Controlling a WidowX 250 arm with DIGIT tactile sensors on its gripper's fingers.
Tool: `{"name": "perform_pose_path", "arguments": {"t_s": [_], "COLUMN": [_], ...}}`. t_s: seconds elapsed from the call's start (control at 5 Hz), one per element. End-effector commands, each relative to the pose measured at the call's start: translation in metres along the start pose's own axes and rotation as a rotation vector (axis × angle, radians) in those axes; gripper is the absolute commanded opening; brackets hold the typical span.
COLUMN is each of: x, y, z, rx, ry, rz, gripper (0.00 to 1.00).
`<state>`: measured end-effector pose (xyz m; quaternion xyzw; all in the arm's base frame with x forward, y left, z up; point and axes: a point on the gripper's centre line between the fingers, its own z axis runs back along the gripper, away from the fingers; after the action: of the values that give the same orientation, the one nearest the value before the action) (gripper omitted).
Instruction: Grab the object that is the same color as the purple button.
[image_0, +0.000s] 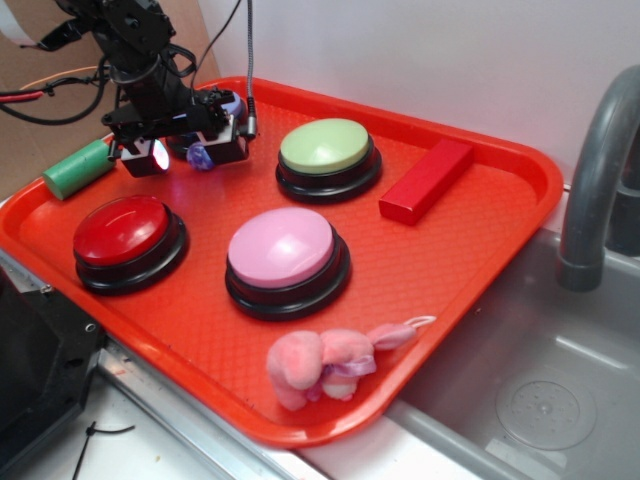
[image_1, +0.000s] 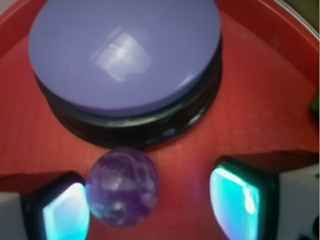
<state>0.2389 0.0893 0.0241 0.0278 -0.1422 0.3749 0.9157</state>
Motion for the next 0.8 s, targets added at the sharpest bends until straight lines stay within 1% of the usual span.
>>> {"name": "perform_pose_path", "arguments": {"t_s": [0.0, 0.2, 0.4, 0.6], "x": [0.009, 0.008, 0.006, 0.002], "y": [-0.002, 0.000, 0.000, -0.003], "z": [-0.002, 0.004, 0.025, 0.051], "rx": [-0.007, 0.009, 0.014, 0.031], "ry": [-0.027, -0.022, -0.018, -0.027], "rz": [0.014, 0.022, 0.023, -0.009], "gripper": [0.03, 0.00, 0.00, 0.00]}}
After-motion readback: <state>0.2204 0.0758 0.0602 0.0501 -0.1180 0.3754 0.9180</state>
